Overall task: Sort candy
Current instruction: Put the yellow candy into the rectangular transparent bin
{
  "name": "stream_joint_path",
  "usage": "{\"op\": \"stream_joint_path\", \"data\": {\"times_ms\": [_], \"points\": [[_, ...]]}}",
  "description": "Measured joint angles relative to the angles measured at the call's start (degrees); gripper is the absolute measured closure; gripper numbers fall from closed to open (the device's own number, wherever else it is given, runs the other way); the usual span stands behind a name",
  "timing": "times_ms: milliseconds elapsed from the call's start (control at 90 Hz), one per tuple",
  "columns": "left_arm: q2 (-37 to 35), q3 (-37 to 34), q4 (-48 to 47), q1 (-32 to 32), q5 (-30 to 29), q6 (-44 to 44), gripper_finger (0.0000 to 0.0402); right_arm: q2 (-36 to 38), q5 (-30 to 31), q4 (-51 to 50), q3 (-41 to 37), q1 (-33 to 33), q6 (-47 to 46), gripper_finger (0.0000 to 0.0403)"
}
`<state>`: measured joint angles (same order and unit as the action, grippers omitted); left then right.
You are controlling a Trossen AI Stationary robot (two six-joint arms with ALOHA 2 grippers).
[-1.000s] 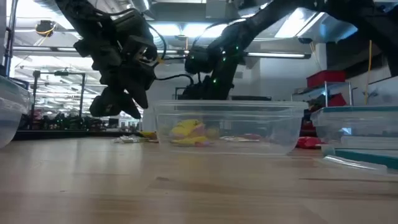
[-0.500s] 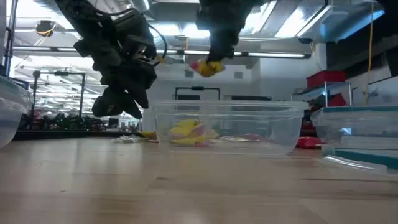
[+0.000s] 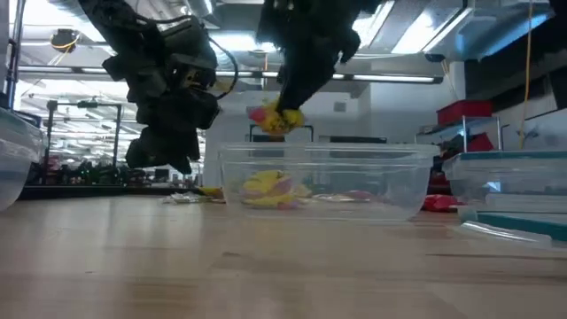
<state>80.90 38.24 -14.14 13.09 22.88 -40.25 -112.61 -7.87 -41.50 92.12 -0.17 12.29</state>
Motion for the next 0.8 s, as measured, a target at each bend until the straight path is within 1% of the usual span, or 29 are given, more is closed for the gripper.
{"op": "stream_joint_path", "data": {"times_ms": [200,356,489,600,733,800], "points": [[0.0,0.0,-0.1,2.4,2.7,-0.1,0.0298,-4.5,-2.4,1.5,0.0,1.1,-0.5,0.0402],[0.0,0.0,-0.3,2.7,3.0,-0.7,0.0298,-7.0,-5.4,3.5,0.0,1.4,-1.4,0.0402],[0.0,0.0,-0.4,2.7,3.1,-0.8,0.0298,-8.3,-5.7,4.5,0.0,1.3,-1.4,0.0396],[0.0,0.0,-0.4,2.7,3.1,-0.9,0.0298,-8.6,-5.7,4.5,0.0,1.3,-1.5,0.0362],[0.0,0.0,-0.3,2.5,3.1,-0.9,0.0298,-8.6,-5.7,4.8,0.0,1.3,-1.9,0.0295],[0.0,0.0,-0.3,2.5,3.1,-0.9,0.0298,-8.6,-6.0,3.4,0.9,1.3,-3.0,0.0260]]}}
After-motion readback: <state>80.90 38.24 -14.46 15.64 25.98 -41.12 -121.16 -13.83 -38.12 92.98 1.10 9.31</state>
